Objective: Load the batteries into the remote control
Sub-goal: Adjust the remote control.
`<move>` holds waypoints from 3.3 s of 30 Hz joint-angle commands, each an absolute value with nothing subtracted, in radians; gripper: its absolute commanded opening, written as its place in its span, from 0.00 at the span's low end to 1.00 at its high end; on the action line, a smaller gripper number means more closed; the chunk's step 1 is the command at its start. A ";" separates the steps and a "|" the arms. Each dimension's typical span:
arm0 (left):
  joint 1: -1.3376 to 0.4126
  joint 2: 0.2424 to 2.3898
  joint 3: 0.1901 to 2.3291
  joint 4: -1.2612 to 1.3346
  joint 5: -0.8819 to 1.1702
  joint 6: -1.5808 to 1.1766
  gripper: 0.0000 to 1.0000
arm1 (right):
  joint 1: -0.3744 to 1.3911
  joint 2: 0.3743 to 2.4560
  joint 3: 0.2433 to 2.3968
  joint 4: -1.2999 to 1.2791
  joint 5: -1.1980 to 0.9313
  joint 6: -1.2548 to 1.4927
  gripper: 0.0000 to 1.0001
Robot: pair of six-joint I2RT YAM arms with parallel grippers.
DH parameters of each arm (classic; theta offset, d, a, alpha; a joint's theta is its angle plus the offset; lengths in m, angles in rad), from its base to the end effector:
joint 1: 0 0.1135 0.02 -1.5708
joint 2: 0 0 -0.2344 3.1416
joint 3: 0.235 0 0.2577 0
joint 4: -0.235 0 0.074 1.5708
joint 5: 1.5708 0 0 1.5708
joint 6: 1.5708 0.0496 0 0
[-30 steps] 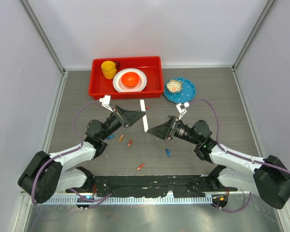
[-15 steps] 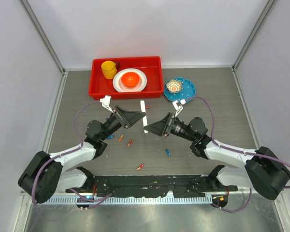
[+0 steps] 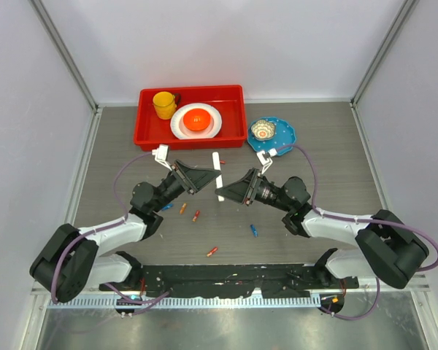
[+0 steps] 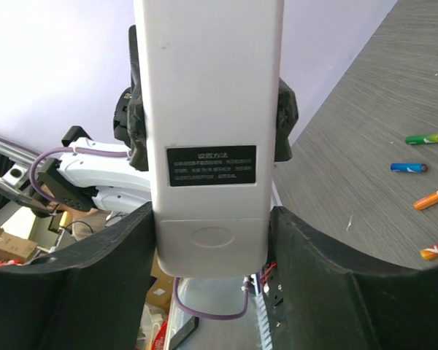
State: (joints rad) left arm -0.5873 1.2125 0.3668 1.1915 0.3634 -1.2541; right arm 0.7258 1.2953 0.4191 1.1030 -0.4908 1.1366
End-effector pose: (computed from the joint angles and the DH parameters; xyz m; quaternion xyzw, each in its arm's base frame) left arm 0.2085 -0.1599 0.2260 -0.0453 0.5827 -0.7035 0.4044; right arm 0.1920 0.2017 0.2114 -0.0630 0.6300 0.6994 0.3318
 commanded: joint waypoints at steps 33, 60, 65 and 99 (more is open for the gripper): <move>-0.730 0.979 0.623 0.318 0.209 -0.855 1.00 | 1.006 1.020 0.839 -0.348 0.230 0.272 0.01; -0.785 0.926 0.471 0.400 -0.054 -1.032 0.96 | 1.104 0.887 0.750 -0.174 0.295 0.278 0.01; -0.787 1.005 0.479 0.511 -0.009 -1.077 0.95 | 1.147 0.841 0.704 -0.121 0.337 0.279 0.01; -0.851 1.161 0.522 0.629 0.023 -1.109 0.09 | 1.184 0.888 0.698 -0.132 0.411 0.238 0.01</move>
State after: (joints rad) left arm -0.8566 1.1587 0.5243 0.5873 0.0296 -1.1278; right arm 1.1786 0.8963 0.6842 -0.1829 0.3882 0.2386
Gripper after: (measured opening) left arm 0.254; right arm 0.619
